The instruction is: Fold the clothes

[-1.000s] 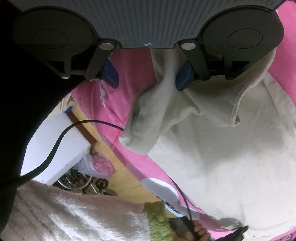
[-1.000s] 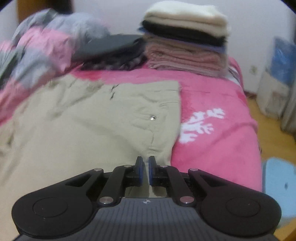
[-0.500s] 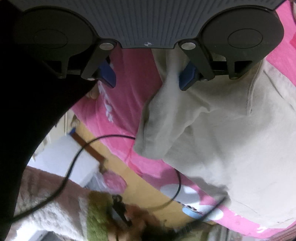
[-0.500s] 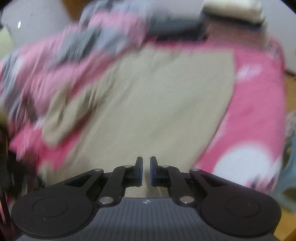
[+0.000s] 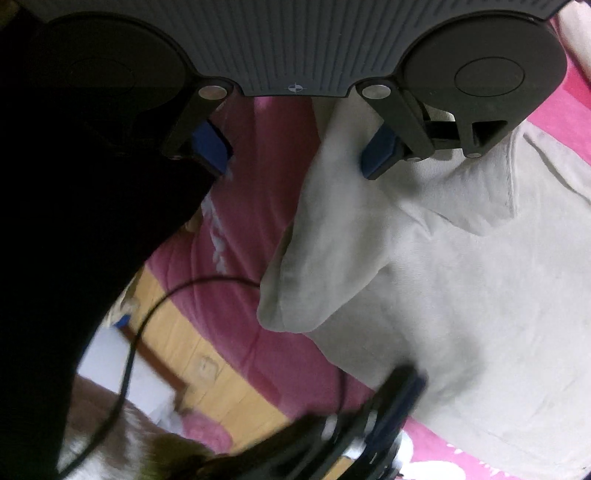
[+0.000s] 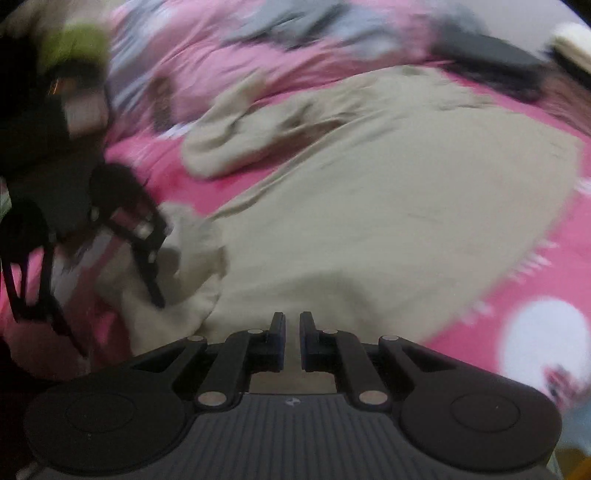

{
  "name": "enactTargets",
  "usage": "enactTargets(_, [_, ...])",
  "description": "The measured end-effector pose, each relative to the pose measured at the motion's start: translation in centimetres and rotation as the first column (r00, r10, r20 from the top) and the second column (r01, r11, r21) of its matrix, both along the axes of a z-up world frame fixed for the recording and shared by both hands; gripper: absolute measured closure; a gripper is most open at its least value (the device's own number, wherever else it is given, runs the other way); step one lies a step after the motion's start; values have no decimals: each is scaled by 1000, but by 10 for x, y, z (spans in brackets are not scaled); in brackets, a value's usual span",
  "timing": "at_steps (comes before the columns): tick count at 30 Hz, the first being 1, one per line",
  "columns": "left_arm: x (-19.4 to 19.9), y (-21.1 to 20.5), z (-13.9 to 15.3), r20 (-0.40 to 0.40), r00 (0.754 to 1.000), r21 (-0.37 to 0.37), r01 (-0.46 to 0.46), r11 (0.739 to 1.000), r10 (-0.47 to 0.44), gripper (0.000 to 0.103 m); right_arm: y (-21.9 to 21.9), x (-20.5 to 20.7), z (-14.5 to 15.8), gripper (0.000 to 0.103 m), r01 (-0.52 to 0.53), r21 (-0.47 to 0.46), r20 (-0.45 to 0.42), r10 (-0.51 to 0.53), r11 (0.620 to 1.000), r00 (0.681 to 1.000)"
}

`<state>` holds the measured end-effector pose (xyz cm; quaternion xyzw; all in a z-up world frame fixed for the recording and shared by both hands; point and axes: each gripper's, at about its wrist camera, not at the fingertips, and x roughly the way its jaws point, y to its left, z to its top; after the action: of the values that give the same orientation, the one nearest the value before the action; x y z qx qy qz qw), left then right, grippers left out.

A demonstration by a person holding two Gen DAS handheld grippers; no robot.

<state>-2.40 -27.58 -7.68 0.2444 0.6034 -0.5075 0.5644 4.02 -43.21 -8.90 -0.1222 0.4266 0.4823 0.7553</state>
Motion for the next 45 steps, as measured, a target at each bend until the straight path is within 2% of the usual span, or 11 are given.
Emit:
enactTargets(3, [-1,-6,5,-9,1000,52,-5,999,6,23,3,-6,-24,94,-74,-10,0,74,997,997])
enactTargets(9, [-1,3,21,-55,998,40,32,999,-30,23,-25,-48,-24,94,-106,-53,-225,91,993,970])
enactTargets(11, [-1,13,19,-63,996,10,57,998,-56,23,-27,-69,-32,94,-122,-150,-282,76,981,956])
enactTargets(16, [-10,51,9,-104,988,-96,101,990,-111,23,-46,-85,-2,94,100,-213,-289,-161,972,944])
enactTargets(20, [-21,87,8,-235,963,-156,99,983,-134,23,-38,-91,36,94,255,-290,-177,-313,923,933])
enactTargets(27, [-38,162,13,-203,968,-312,76,947,-145,23,20,-86,105,94,556,57,-21,-555,829,831])
enactTargets(31, [-29,209,8,-119,993,-391,-25,920,-23,24,56,-89,102,94,611,221,-209,-575,761,791])
enactTargets(34, [-21,230,4,-95,993,-431,-105,896,70,24,93,-98,78,92,576,206,-407,-466,791,785])
enactTargets(38, [-13,246,5,-68,986,-459,-164,873,150,24,130,-118,41,66,602,86,-598,-443,794,668])
enactTargets(40, [-1,254,5,-82,969,-458,-243,855,231,24,135,-129,27,64,622,23,-632,-471,782,616])
enactTargets(45, [32,265,-5,-108,876,-422,-468,776,469,24,111,-146,-5,63,775,-51,-691,-583,630,428])
